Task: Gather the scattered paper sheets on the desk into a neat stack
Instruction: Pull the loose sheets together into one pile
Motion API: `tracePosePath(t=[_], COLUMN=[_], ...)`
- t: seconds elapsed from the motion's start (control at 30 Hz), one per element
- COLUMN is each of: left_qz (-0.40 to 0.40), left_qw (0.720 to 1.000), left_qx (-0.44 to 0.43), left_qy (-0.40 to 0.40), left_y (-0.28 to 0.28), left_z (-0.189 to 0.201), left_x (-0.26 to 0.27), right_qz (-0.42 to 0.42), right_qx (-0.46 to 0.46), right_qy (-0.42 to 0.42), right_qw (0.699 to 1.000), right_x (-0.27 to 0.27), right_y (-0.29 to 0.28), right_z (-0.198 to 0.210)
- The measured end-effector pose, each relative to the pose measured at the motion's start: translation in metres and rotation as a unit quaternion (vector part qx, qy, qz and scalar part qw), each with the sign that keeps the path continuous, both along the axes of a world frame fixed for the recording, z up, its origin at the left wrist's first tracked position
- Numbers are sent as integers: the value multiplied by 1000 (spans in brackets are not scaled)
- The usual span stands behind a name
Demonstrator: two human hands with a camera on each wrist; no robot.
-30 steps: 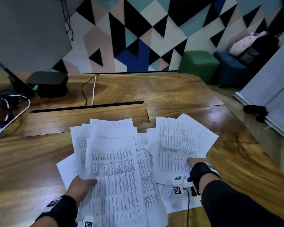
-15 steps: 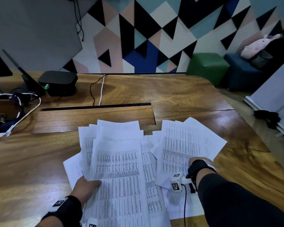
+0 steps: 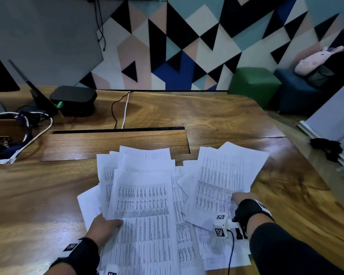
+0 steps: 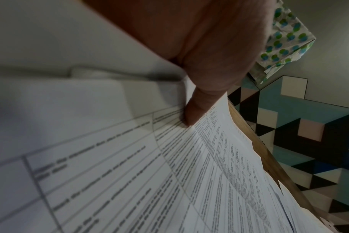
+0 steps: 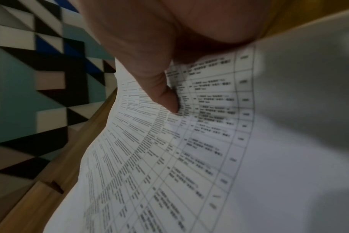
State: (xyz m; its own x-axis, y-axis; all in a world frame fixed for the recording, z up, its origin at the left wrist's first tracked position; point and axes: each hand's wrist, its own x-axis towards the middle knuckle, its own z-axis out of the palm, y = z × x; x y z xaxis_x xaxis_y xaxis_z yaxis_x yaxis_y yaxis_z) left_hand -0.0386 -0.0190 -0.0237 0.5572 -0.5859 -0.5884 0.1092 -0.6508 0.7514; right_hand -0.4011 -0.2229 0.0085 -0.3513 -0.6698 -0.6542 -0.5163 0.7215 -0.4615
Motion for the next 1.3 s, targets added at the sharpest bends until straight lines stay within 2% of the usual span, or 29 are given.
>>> tracePosePath(t=[0.07,0.13,0.23,0.3,0.47,0.53,0.57,0.63,0.7,0.77,0.87,0.97,1.03,1.07,1.13,1.2,1.27,1.3], left_qz=[-3,-9,-20,-24,-32,-29,-27,-22,-16,-2,6,11,-33,-40,-35,-39,-37,-34], left_qw=[1000,1000,1000,1000,999,999,999,998,996,994,983,966,976,984,992,994,996,997], left_qx=[5,5,3,-3,-7,-2,4,13,25,45,30,-38,-43,-34,-13,-8,-13,-15], left_qy=[-1,0,-3,0,17,28,35,58,82,103,182,255,210,170,124,100,77,68], left_y=[0,-1,-1,-1,-1,0,0,0,0,0,1,0,0,-1,0,1,1,2], left_z=[0,0,4,7,9,8,9,12,15,15,17,30,30,26,20,17,16,15], left_x=[2,4,5,5,10,11,11,12,13,18,25,22,19,18,17,17,17,18], right_qz=[-59,-70,-64,-50,-41,-23,-15,24,96,184,310,372,397,392,305,177,113,100], right_qx=[-47,-104,-207,-239,-193,-150,-127,-82,-62,-69,-70,-39,-27,-35,-77,-123,-73,-27], right_qy=[-43,-99,-211,-292,-509,-550,-552,-499,-390,-271,-134,-63,-49,-56,-49,53,183,219], right_qw=[996,987,953,925,838,821,824,863,914,942,939,925,916,918,948,975,974,970], right_x=[0,3,5,5,11,19,25,42,65,86,111,133,143,143,130,99,61,44], right_y=[5,12,17,15,21,30,34,47,63,75,83,89,92,92,86,73,65,61], right_z=[3,11,35,55,97,97,90,70,48,28,5,-10,-12,-10,-3,2,2,1])
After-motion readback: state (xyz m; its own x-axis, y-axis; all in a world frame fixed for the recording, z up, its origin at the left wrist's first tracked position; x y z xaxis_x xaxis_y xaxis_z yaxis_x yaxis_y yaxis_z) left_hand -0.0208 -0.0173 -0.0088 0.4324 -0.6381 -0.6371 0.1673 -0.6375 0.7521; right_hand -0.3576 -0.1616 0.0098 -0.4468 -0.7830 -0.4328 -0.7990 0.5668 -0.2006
